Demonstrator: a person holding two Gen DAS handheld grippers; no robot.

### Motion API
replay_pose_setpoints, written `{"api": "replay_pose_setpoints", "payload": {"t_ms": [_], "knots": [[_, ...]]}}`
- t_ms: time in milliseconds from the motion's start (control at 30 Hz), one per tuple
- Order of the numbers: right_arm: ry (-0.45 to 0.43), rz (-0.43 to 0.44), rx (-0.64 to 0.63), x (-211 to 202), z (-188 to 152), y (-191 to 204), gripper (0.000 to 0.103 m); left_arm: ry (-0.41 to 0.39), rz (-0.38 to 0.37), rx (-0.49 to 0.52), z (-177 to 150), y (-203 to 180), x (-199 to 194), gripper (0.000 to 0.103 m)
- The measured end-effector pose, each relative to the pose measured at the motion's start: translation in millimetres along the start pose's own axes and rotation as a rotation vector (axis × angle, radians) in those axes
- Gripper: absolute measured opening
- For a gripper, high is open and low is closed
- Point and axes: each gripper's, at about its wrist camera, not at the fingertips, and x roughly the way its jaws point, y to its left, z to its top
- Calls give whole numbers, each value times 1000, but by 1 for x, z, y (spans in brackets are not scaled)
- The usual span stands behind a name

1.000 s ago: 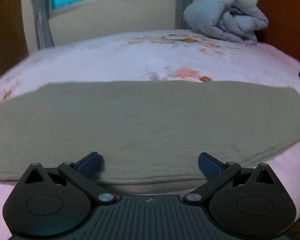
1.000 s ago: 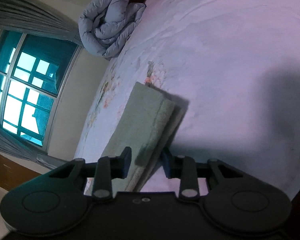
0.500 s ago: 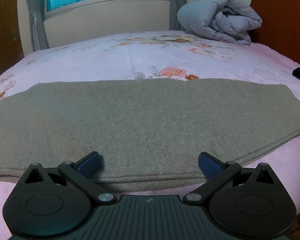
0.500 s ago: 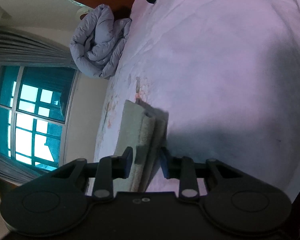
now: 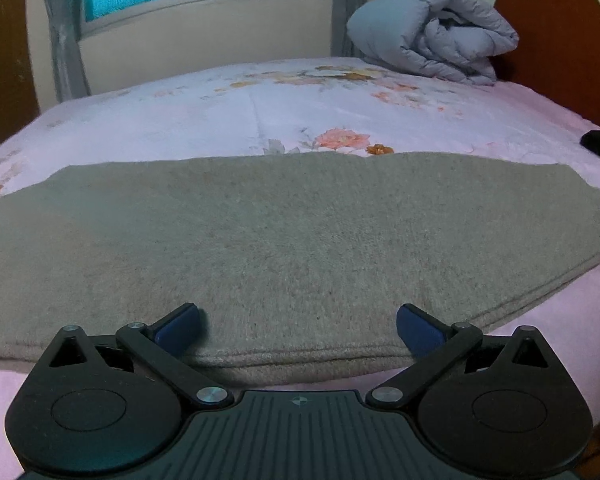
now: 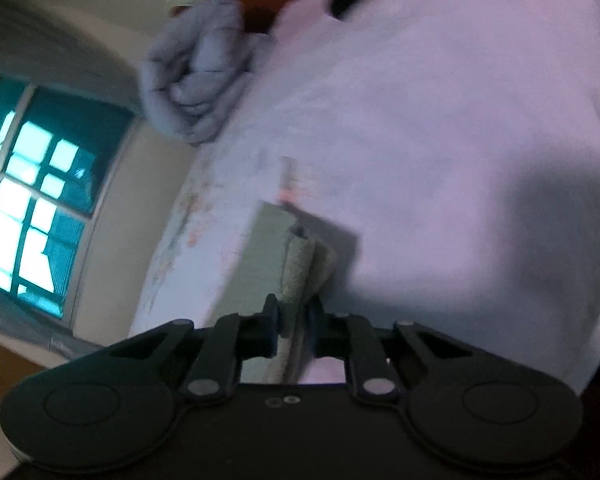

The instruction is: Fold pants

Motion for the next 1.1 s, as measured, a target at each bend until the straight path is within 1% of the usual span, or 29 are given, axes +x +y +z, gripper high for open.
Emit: {"api": "replay_pose_setpoints", "payload": {"t_ms": [33, 67, 133, 200, 267, 300, 367, 433, 533, 567, 600, 633, 667, 700, 733, 767, 800, 867, 900, 967, 1033, 1100], "knots": [[-2, 4, -32, -2, 0, 13, 4, -3, -26, -16, 5, 10, -6, 103], [-7, 21, -76, -5, -1, 31, 4, -27, -20, -39, 9, 25, -15, 103], [-7, 67, -190, -9, -7, 72, 4, -107, 15, -71, 16, 64, -40, 103], [3, 112, -336, -7, -25, 122, 5, -169, 62, -83, 22, 112, -66, 103], [18, 163, -454, -4, -53, 168, 5, -217, 127, -114, 24, 167, -91, 103], [32, 185, -505, 0, -72, 189, 5, -241, 169, -148, 21, 203, -106, 103], [69, 229, -593, 10, -113, 226, 5, -251, 242, -201, 12, 257, -126, 103], [115, 262, -682, 21, -161, 254, 5, -248, 314, -272, -8, 310, -145, 103], [237, 301, -801, 43, -243, 279, 6, -211, 378, -352, -40, 358, -162, 103], [298, 319, -839, 52, -275, 281, 13, -203, 392, -369, -51, 369, -167, 103], [380, 326, -908, 62, -308, 281, 17, -193, 406, -384, -61, 377, -170, 103], [486, 283, -970, 72, -336, 281, 18, -183, 410, -397, -69, 382, -173, 103], [526, 247, -980, 74, -349, 279, 16, -178, 408, -408, -74, 386, -174, 103], [505, 291, -944, 66, -352, 274, 15, -177, 402, -421, -79, 389, -176, 103], [463, 333, -888, 55, -346, 269, 15, -181, 389, -431, -81, 389, -176, 103], [436, 320, -868, 50, -338, 267, 17, -186, 372, -437, -84, 387, -176, 103], [405, 301, -851, 46, -328, 265, 18, -188, 339, -439, -81, 383, -172, 103], [340, 287, -800, 38, -298, 258, 18, -196, 231, -425, -71, 369, -158, 103], [309, 266, -785, 34, -285, 254, 19, -204, 159, -403, -63, 355, -151, 103], [261, 221, -763, 27, -258, 246, 19, -213, 45, -363, -49, 329, -135, 103], [234, 205, -710, 21, -232, 231, 20, -187, -40, -360, -36, 308, -116, 103], [222, 192, -621, 14, -209, 210, 20, -141, -92, -363, -24, 289, -93, 102]]}}
